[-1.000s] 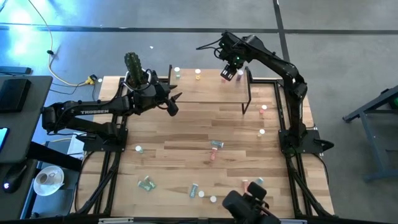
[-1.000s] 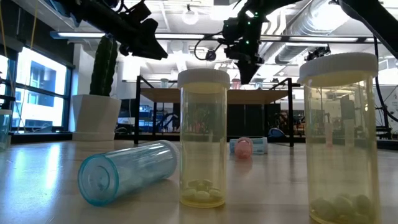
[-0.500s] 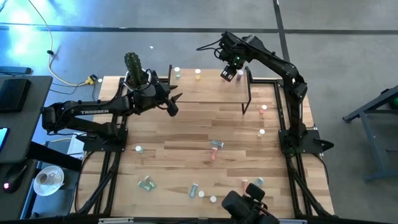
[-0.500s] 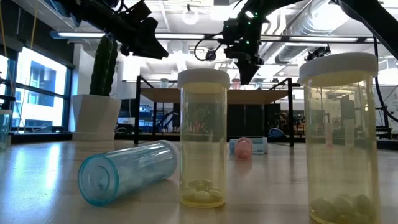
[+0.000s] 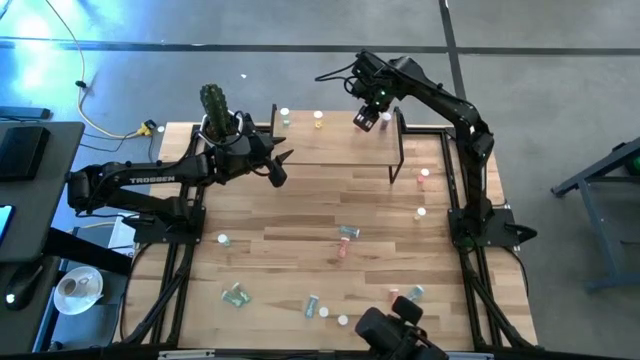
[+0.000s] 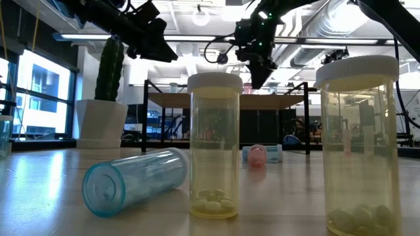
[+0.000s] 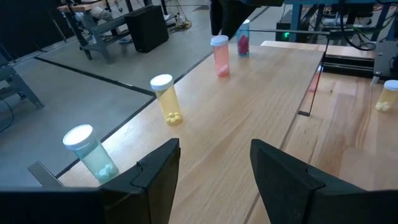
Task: Pick and place medicine bottles onto shelf by color
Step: Put the yellow pill bottle on the shelf, then put the orange pill bottle on the shelf aligned with the other orange pill bottle
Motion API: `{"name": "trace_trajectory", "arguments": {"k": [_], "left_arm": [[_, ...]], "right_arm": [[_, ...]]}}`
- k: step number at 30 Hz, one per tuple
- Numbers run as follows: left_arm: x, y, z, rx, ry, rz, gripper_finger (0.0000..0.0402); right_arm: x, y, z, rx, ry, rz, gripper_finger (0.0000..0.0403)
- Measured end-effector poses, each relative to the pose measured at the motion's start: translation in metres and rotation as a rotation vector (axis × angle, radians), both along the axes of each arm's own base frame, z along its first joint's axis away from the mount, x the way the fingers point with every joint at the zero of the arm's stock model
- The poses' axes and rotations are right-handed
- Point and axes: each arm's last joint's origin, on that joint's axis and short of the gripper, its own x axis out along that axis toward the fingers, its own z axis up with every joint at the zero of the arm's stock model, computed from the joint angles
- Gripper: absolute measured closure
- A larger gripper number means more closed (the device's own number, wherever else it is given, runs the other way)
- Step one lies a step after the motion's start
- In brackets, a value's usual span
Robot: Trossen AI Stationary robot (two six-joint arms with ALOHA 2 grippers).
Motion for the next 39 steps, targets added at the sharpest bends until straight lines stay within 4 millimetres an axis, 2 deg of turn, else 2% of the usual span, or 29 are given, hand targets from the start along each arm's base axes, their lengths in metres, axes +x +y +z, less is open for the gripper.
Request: {"name": "trace_trajectory", "arguments": {"k": [5, 20, 30, 39], "left_arm": [[0.0, 0.0, 0.0, -0.004, -0.004, 0.001, 0.0216], [0.0, 0.0, 0.0, -0.006, -0.004, 0.002, 0.0216], [0.0, 0.0, -0.002, -0.03, -0.006, 0.008, 0.0216], [-0.003, -0.001, -0.008, -0.126, 0.004, 0.038, 0.0216]], "right_arm": [[0.002, 0.0, 0.0, 0.015, -0.035, 0.013, 0.0251], [-0.003, 0.002, 0.005, -0.019, 0.005, -0.003, 0.0251], [-0.019, 0.016, 0.035, -0.058, -0.055, 0.009, 0.0251], [-0.03, 0.052, 0.066, -0.025, -0.143, 0.087, 0.0251]]}}
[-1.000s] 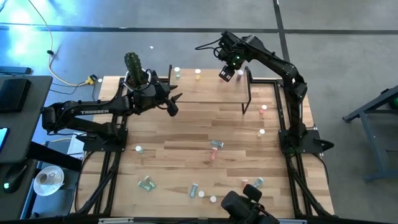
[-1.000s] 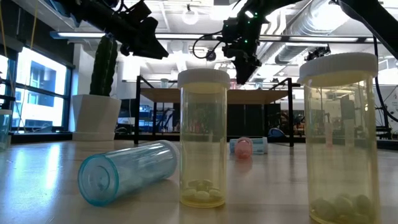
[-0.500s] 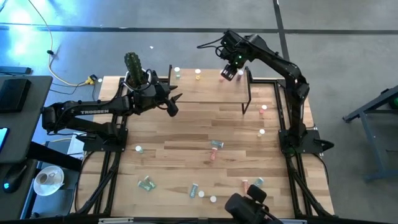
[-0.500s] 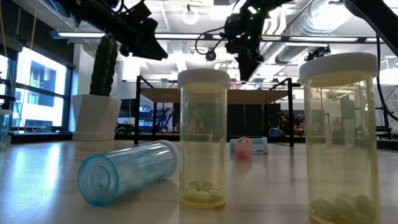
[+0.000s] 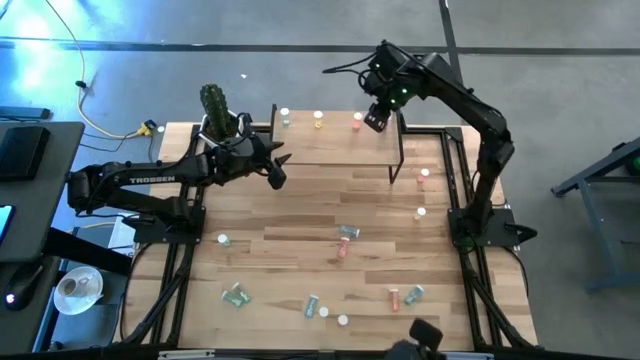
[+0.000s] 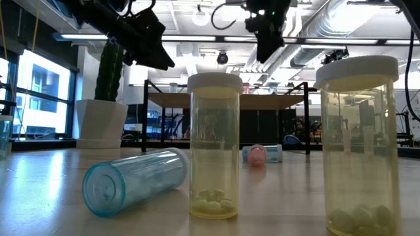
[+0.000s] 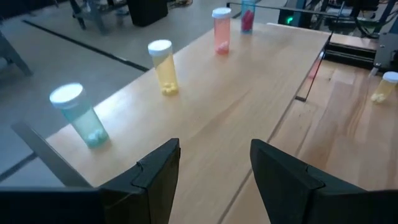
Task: Pick and place medicine bottles onto shelf by color
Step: Put the orange pill bottle on the shelf aligned with the other orange pill bottle
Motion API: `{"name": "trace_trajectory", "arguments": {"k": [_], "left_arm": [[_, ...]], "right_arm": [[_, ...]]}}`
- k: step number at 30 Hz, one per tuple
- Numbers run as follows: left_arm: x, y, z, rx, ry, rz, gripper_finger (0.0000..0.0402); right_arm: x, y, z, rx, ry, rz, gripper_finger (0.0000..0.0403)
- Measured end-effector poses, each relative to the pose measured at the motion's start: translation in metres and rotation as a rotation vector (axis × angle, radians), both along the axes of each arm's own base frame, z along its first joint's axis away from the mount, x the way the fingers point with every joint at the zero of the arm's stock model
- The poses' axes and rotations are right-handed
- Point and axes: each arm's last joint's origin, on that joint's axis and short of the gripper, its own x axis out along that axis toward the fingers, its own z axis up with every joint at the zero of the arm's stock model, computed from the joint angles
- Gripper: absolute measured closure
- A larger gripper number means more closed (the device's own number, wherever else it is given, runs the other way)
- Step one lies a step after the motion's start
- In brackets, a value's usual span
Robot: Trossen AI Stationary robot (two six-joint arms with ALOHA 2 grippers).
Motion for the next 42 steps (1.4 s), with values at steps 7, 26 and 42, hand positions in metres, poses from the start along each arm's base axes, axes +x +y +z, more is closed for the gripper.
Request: {"name": "trace_trajectory", "arguments": {"k": [7, 26, 42], "left_arm": [[0.004, -0.008, 0.0, -0.016, -0.012, -0.028, 0.0216], [0.016, -0.039, 0.0, 0.003, 0.004, -0.174, 0.0216], [0.017, -0.04, 0.001, 0.035, 0.011, -0.194, 0.0216]], "right_arm": [[-0.008, 0.034, 0.015, 0.031, 0.022, 0.042, 0.0251], [-0.058, 0.085, 0.019, -0.066, 0.047, -0.091, 0.0251], [-0.138, 0.124, -0.055, -0.147, -0.204, -0.518, 0.0251]]}}
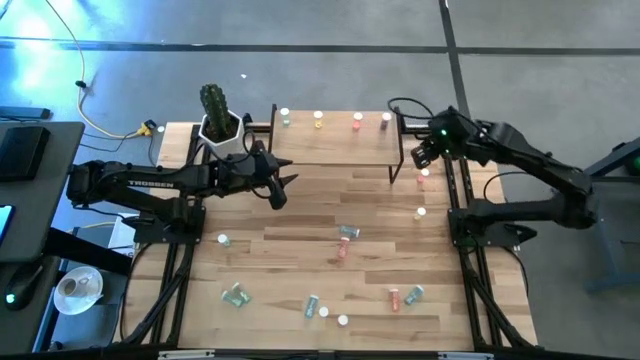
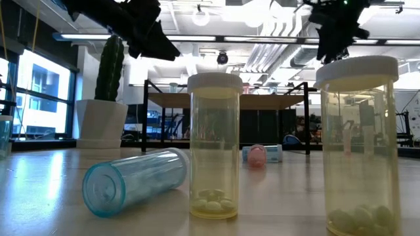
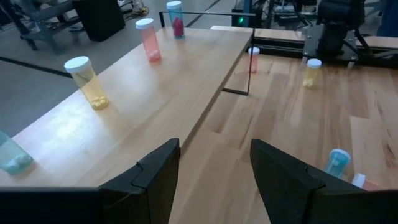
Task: Pick and place medicine bottles onto shelf by color
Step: Put the orange pill bottle on the shelf aligned with the other orange pill bottle
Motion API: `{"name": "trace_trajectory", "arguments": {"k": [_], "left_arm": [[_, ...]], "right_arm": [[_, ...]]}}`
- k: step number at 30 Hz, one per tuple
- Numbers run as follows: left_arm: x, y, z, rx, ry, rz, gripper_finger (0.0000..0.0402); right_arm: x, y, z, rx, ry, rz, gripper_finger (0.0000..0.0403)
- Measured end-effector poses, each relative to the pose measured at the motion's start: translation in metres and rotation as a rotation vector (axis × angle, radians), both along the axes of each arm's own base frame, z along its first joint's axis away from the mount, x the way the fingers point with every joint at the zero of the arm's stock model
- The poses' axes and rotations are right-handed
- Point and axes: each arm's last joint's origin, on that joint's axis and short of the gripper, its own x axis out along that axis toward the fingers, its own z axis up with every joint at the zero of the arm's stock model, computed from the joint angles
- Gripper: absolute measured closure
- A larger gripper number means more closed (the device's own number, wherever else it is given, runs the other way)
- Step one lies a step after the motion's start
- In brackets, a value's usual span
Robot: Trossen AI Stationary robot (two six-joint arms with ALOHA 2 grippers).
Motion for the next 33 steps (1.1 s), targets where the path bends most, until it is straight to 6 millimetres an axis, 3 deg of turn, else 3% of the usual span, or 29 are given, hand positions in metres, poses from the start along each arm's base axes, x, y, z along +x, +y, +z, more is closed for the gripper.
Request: {"name": "trace_trajectory", "arguments": {"k": [12, 22, 33], "left_arm": [[0.0, 0.0, 0.0, 0.011, 0.009, -0.006, 0.0216], [0.0, 0.0, 0.0, 0.025, 0.022, -0.013, 0.0216], [0.0, 0.0, 0.0, 0.037, 0.031, -0.019, 0.0216]], "right_arm": [[-0.013, -0.011, -0.054, 0.102, -0.019, -0.285, 0.0247], [-0.027, -0.037, -0.068, 0.21, -0.172, -0.415, 0.0229], [-0.022, -0.053, -0.085, 0.314, -0.118, -0.469, 0.0229]]}}
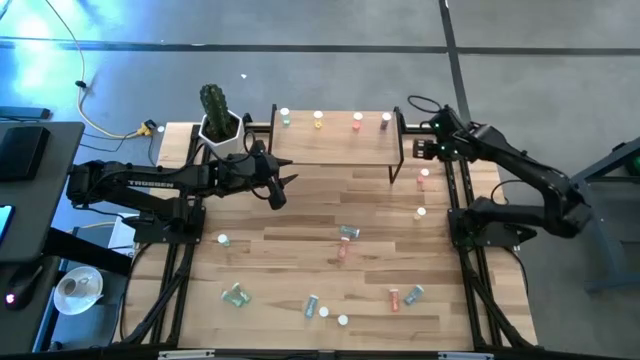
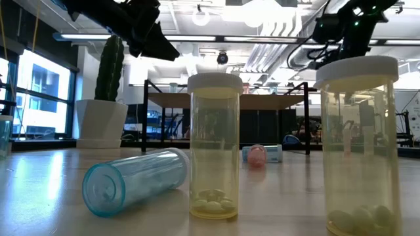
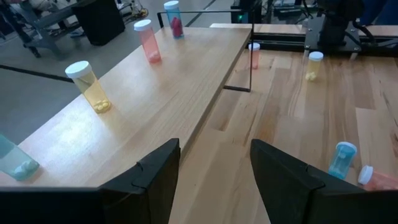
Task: Pick and place medicine bottles onto shelf by color
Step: Put the orange pill bottle on the shelf aligned with the other orange pill bottle
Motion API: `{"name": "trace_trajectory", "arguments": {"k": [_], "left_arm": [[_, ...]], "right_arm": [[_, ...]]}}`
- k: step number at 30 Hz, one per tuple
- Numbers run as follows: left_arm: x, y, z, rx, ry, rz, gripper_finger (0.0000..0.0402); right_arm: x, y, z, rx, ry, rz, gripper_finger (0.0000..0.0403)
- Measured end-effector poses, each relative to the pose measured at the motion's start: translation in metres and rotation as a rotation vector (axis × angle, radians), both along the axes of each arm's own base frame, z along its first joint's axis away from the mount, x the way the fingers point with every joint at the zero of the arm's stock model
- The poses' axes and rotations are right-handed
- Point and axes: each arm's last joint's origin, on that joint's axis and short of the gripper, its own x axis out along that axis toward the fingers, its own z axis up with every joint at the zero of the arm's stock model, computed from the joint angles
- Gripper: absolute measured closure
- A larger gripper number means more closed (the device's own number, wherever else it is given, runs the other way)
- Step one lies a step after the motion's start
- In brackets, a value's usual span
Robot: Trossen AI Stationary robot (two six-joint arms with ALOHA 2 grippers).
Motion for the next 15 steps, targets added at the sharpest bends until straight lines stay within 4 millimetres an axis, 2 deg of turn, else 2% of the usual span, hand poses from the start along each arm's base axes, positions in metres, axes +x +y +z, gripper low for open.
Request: {"name": "trace_trajectory", "arguments": {"k": [15], "left_arm": [[-0.002, 0.0, -0.004, 0.008, 0.057, -0.01, 0.0216]], "right_arm": [[0.011, -0.019, -0.032, 0.196, 0.102, -0.008, 0.0229]]}}
